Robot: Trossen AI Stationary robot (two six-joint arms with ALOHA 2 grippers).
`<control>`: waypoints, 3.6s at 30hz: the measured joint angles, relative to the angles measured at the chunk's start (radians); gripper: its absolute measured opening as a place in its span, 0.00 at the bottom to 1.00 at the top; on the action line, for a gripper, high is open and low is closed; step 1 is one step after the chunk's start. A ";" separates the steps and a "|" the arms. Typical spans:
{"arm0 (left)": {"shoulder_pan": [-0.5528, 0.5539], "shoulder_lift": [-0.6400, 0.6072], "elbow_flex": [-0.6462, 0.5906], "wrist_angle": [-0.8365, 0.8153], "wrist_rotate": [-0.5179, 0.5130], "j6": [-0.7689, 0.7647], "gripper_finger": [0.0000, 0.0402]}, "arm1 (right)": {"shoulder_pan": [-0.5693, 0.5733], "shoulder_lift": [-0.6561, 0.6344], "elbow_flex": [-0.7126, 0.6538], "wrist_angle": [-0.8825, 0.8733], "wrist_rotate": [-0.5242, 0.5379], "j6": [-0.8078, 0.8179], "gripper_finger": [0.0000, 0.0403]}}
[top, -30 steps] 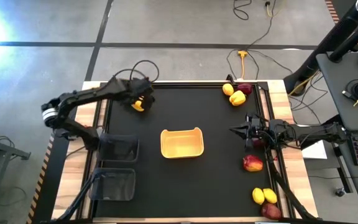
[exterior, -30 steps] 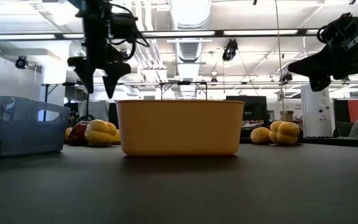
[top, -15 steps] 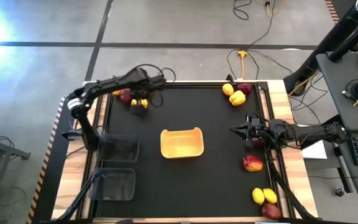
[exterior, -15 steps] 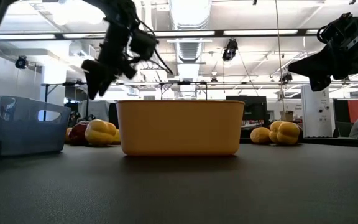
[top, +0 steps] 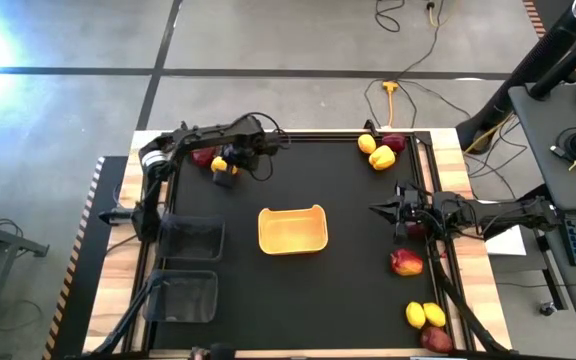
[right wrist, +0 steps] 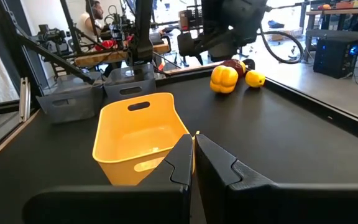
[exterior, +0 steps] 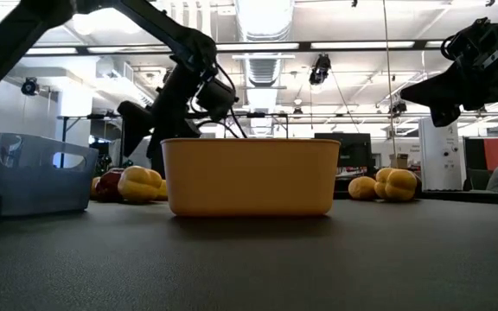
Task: Sort produce into baskets
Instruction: Put the yellow bell pepper into the top transparent black bin
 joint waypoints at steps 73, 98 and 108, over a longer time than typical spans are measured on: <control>0.012 0.143 0.034 0.004 -0.029 -0.334 0.76 | 0.000 0.000 0.000 0.000 0.000 0.000 0.02; -0.673 -0.610 -0.246 -0.007 0.291 -1.456 0.76 | 0.000 0.000 0.000 0.000 0.000 0.000 0.02; -0.745 -0.741 -0.647 0.168 0.452 -1.667 0.79 | 0.000 0.000 0.000 0.000 0.000 0.000 0.02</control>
